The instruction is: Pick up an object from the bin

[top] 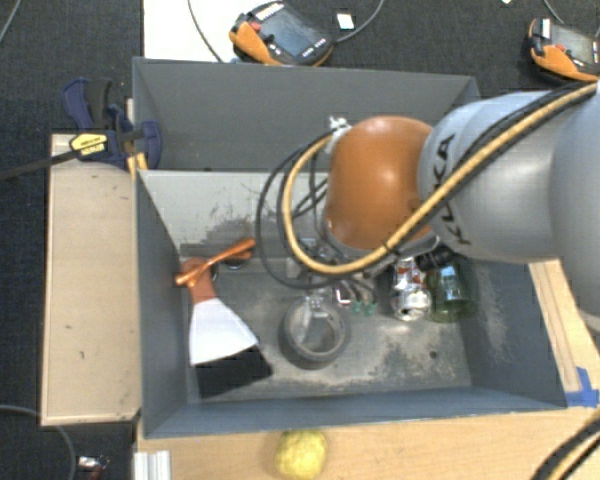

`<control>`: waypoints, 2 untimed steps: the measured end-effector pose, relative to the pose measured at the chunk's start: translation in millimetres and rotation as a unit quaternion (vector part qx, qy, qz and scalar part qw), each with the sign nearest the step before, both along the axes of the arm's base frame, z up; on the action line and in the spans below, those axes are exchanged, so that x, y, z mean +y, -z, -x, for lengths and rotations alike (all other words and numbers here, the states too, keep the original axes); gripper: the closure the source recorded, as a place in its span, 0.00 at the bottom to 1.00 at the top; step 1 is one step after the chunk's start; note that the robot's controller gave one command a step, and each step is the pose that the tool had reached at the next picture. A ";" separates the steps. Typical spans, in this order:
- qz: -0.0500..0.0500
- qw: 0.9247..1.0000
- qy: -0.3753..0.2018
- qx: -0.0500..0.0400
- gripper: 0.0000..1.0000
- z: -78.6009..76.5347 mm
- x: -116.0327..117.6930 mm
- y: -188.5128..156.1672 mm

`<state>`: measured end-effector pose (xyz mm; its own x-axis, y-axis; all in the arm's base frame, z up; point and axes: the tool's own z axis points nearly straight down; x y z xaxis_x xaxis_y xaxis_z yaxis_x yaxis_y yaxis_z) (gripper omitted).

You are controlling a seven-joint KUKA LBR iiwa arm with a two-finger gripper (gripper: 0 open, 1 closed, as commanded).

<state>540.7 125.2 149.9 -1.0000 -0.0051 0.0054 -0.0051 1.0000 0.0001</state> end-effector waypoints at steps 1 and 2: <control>-0.001 1.000 0.003 -0.004 0.00 -1.9 -0.7 -4.6; -0.001 0.984 -0.180 -0.001 0.00 -32.7 -30.0 81.4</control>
Offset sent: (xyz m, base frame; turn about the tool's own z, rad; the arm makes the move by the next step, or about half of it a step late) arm 0.0328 -0.0286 -0.0799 -0.3638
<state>573.4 95.2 68.5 -0.9336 -0.3584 0.0026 -0.3584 0.9336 0.0011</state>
